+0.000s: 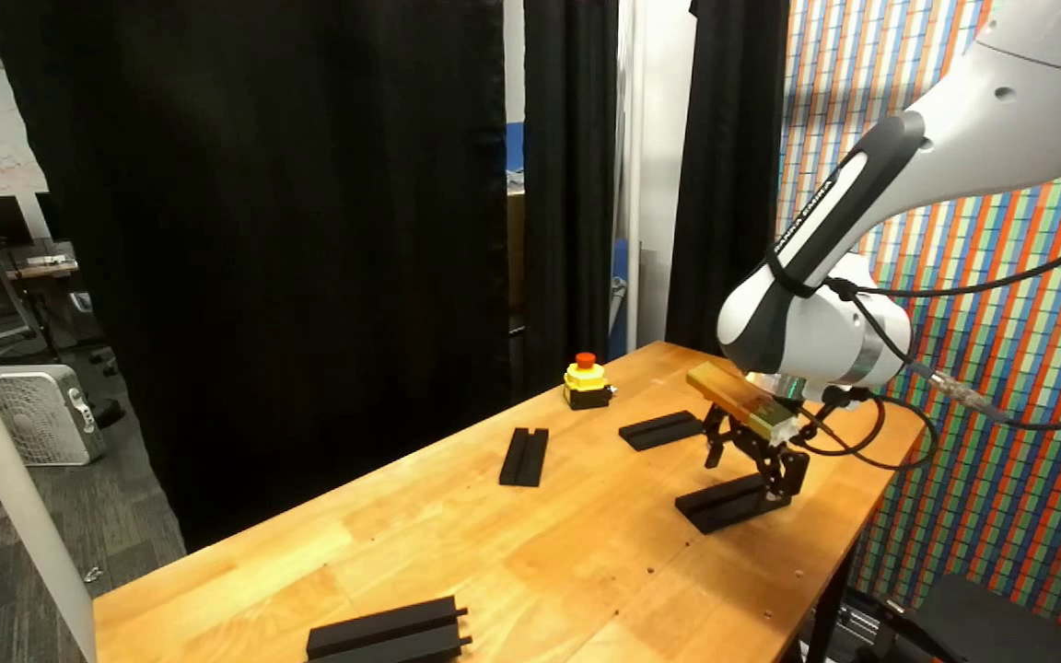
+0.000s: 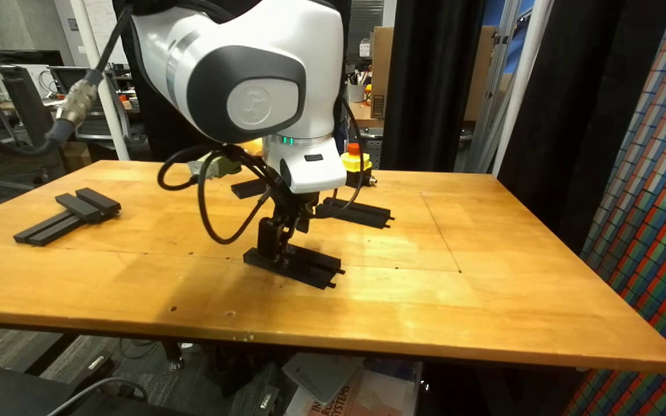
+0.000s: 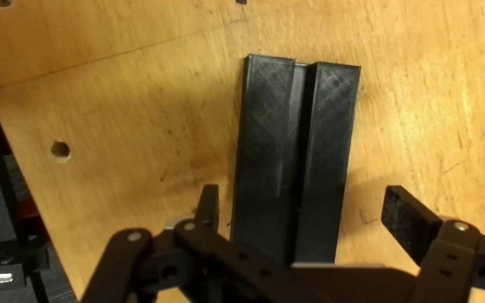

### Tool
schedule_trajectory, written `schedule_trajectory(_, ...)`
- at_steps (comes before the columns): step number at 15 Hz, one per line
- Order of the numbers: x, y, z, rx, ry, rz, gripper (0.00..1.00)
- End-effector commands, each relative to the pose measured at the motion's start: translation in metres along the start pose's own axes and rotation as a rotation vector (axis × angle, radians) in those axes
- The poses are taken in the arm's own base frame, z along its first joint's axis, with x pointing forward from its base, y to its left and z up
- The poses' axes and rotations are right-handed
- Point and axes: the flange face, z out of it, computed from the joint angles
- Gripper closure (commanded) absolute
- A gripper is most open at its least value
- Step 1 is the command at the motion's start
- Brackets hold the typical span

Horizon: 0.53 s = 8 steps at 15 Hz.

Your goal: Stack the black pieces together

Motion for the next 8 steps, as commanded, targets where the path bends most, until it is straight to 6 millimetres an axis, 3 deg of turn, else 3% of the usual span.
schedule_trajectory(1, -0.003, -0.010, 0.015, 0.004, 0.037, 0.017, 0.00)
schedule_trajectory(8, -0.010, -0.009, 0.033, -0.054, 0.089, -0.020, 0.00)
